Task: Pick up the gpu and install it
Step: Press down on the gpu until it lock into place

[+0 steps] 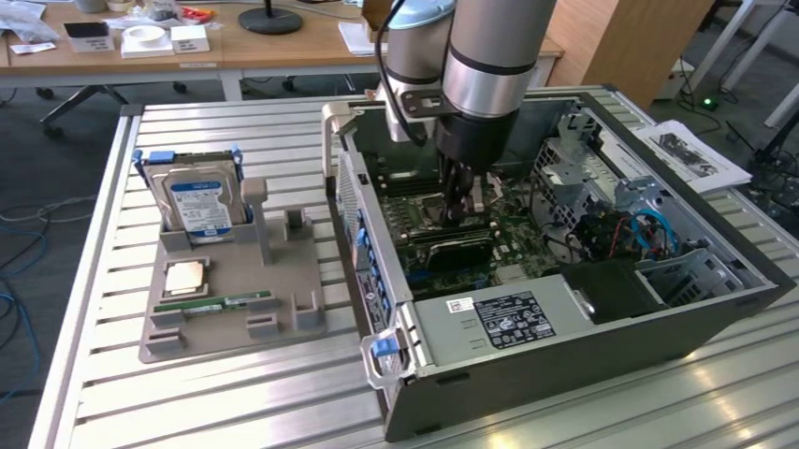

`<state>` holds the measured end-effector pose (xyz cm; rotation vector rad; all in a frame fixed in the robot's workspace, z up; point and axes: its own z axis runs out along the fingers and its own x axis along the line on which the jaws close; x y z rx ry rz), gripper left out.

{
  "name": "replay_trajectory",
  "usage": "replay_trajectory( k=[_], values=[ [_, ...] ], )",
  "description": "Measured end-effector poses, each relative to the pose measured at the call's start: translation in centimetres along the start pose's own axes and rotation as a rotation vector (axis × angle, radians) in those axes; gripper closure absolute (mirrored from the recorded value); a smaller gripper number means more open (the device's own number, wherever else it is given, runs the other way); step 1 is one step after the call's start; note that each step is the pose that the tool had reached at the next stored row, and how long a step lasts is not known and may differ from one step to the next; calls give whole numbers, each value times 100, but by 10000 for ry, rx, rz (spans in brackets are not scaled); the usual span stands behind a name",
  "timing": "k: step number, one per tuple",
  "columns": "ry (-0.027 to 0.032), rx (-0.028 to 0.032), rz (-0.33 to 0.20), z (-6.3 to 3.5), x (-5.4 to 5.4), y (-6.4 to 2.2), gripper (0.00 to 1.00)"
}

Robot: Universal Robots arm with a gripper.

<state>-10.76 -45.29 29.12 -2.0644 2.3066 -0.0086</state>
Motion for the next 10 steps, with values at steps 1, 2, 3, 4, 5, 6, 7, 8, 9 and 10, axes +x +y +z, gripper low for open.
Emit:
replay_trajectory(
  k=[1,2,3,4,5,6,7,8,9,10],
  values=[
    [0,0,0,4,0,0,89],
    [2,-1,0,5,0,0,89],
    [1,-1,0,5,-1,0,89],
    [0,0,-1,6,-2,-1,89],
    [-1,0,-1,5,-2,-1,89],
    [1,0,-1,-6,-2,-1,89],
    [1,0,-1,-27,-4,-2,89],
    [1,-1,0,-61,-8,-2,89],
    [0,1,0,-93,-11,-3,89],
    [5,0,-1,-126,-15,-4,89]
  ],
)
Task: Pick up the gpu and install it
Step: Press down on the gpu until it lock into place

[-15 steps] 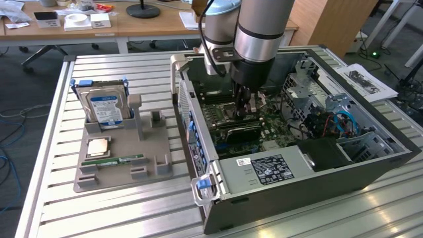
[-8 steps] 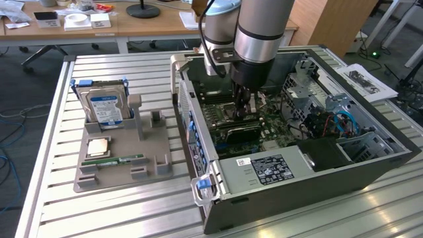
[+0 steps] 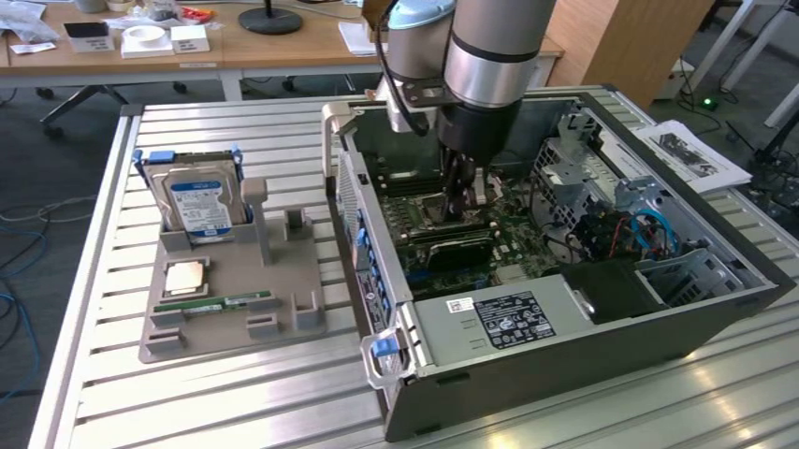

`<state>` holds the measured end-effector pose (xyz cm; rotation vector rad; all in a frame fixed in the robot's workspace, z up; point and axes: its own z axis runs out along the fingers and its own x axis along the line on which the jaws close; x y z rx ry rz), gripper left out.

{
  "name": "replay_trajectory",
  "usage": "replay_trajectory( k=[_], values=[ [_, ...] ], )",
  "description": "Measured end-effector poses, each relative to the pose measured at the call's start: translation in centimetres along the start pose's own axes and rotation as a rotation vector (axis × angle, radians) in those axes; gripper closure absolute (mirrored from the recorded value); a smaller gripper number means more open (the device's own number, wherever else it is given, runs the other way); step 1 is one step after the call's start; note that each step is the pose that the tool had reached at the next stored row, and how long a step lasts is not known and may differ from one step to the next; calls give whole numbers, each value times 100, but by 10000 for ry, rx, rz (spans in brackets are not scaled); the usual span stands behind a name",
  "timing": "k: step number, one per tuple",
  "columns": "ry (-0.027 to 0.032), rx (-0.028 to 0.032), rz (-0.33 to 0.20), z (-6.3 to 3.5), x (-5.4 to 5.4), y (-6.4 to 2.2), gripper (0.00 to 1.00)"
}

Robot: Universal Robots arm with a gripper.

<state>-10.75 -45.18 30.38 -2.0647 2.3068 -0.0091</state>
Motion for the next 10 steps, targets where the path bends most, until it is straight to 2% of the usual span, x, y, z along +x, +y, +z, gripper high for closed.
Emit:
replay_trajectory(
  k=[3,10],
  values=[
    [14,2,-1,-66,-6,-2,89],
    [14,3,-1,-67,-6,-2,89]
  ],
)
